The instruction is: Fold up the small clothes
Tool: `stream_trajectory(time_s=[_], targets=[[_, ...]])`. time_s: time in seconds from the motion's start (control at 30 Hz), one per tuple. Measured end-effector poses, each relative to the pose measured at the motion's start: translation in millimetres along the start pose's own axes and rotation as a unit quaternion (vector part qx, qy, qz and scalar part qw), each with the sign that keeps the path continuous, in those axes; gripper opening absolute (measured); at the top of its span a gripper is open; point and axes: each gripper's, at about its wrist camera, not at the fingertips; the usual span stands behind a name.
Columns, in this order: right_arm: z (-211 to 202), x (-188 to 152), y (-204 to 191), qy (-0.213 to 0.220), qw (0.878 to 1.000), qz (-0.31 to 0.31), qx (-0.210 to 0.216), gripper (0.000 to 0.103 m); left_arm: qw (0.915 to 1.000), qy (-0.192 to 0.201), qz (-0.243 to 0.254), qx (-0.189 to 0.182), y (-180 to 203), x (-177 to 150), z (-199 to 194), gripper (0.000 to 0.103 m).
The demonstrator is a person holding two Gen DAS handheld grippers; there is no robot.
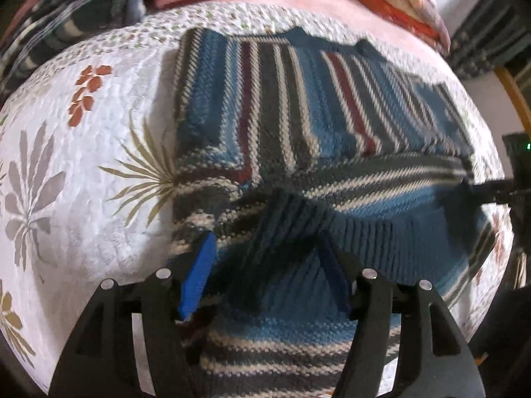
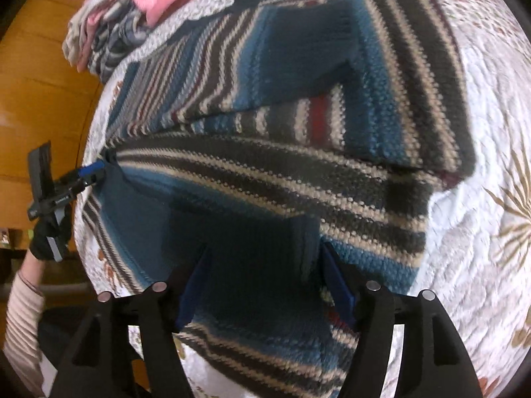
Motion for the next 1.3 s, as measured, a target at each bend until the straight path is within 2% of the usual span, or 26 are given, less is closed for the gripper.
stream_trajectory(time_s=[0.17,0.2,0.23,0.3,0.37,0.43,0.5,0.53,0.63,0.73,0.8,0.87,0.9,0.97,1.03,1.17,1.3], targets=[[8,4,-3,-0.001,1.000,-0.008,-0.010,0.074,0.9997,-0.008,0.018,0.012,8,0,12,0.065],[9,4,-6,0.000,1.000,-0.014,-0.016,0.074,0.9998,-0.006,0.017,0.010,9,0,11,0.064],[10,3,-10,0.000,0.999,-0.024,-0.022,0.073,0.9998,-0.004,0.018,0.006,10,0,10,0.058],[12,1,-18,-0.001,0.998,-0.048,-0.036,0.062,0.9995,-0.004,0.030,0.005,15,0,9,0.047],[11,-1,-20,0.000,0.997,-0.063,-0.043,0.043,0.9992,-0.004,0.040,0.010,19,-1,9,0.040],[7,-3,-20,0.002,0.997,-0.068,-0.042,0.034,0.9990,-0.004,0.044,0.005,23,-2,7,0.028],[4,-5,-20,0.003,0.997,-0.073,-0.031,0.020,0.9986,-0.002,0.052,0.003,26,-2,4,0.026],[1,-7,-21,0.004,0.997,-0.076,-0.021,0.018,0.9985,-0.001,0.054,0.001,26,-2,3,0.026],[1,-9,-22,0.001,0.996,-0.082,-0.024,0.019,0.9988,-0.005,0.050,0.004,25,-2,8,0.028],[8,-8,-19,-0.008,0.996,-0.073,-0.040,0.033,0.9987,-0.008,0.048,0.016,28,-1,13,0.035],[13,-8,-20,-0.010,0.996,-0.075,-0.041,0.034,0.9985,-0.008,0.048,0.025,31,1,15,0.041],[15,-8,-22,-0.010,0.996,-0.076,-0.044,0.036,0.9983,-0.007,0.049,0.032,34,2,17,0.043],[16,-8,-24,-0.009,0.996,-0.079,-0.049,0.035,0.9979,-0.007,0.053,0.037,37,2,17,0.042],[15,-8,-27,-0.008,0.995,-0.086,-0.053,0.023,0.9973,-0.007,0.062,0.039,40,1,16,0.035],[11,-9,-32,-0.005,0.994,-0.095,-0.052,0.015,0.9969,-0.007,0.071,0.034,45,1,13,0.018],[-3,-15,-38,0.008,0.993,-0.112,-0.041,0.012,0.9957,0.005,0.092,0.006,53,-5,-1,0.014],[-26,-24,-45,0.031,0.992,-0.120,-0.029,0.012,0.9950,0.034,0.091,-0.021,52,-9,-25,0.014]])
Point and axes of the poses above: each gripper's, at about its wrist camera, not at the fingertips, and z roughly the way its jaws point, y to its right, x to its top, and after that the axes turned 4 degrees about -y, right-handed
